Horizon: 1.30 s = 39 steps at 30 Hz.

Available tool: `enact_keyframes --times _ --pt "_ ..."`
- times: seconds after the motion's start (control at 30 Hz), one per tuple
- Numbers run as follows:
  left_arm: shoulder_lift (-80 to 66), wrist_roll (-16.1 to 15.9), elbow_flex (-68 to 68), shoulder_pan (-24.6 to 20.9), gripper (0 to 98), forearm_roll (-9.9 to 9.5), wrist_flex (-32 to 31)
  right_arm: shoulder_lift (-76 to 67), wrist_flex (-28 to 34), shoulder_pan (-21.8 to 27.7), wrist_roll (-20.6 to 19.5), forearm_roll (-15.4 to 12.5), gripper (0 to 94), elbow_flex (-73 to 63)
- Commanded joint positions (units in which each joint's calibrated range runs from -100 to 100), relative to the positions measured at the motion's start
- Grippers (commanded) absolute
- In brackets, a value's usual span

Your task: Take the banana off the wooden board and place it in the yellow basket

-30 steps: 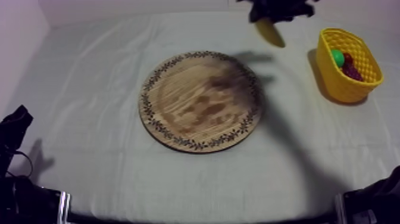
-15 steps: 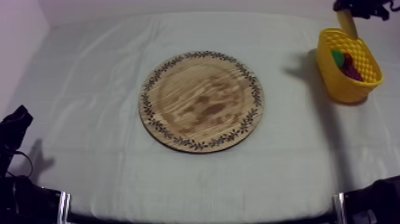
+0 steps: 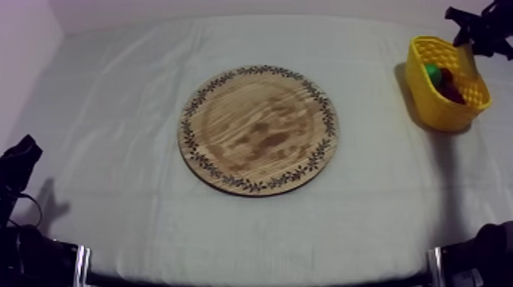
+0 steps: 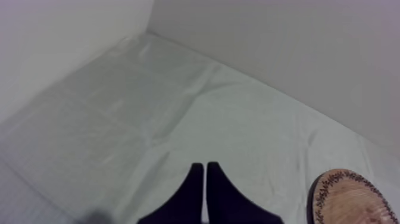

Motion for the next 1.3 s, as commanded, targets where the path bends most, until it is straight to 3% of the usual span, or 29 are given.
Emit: enact_keyframes --times 0.0,0.17,0.4,0.57,0.77,0.97,1.27 --pt "0.0 0.0 0.0 0.0 0.1 0.03 0.0 0.2 -0.1 0.2 0.0 0.2 30.0 0.1" --pt "0.0 0.0 0.0 0.0 0.1 0.03 0.0 0.5 -0.3 0.5 0.1 0.2 34.0 0.1" --pt "0.0 0.0 0.0 0.0 0.1 0.03 0.0 -0.8 -1.3 0.5 -0.6 0.7 59.7 1.0" --pt "0.0 0.0 0.0 0.0 0.1 0.03 0.0 -4.4 0.2 0.3 1.1 -1.0 63.3 0.9" --pt "0.0 0.0 0.0 0.0 0.1 0.03 0.0 -11.2 4.5 -1.0 3.4 -3.7 61.4 -1.1" --pt "0.0 0.0 0.0 0.0 0.1 0.03 0.0 -19.4 6.3 -4.1 4.6 -5.7 53.7 0.8" --pt "0.0 0.0 0.0 0.0 0.1 0.03 0.0 -35.2 2.5 -10.6 2.2 -3.8 31.3 13.4"
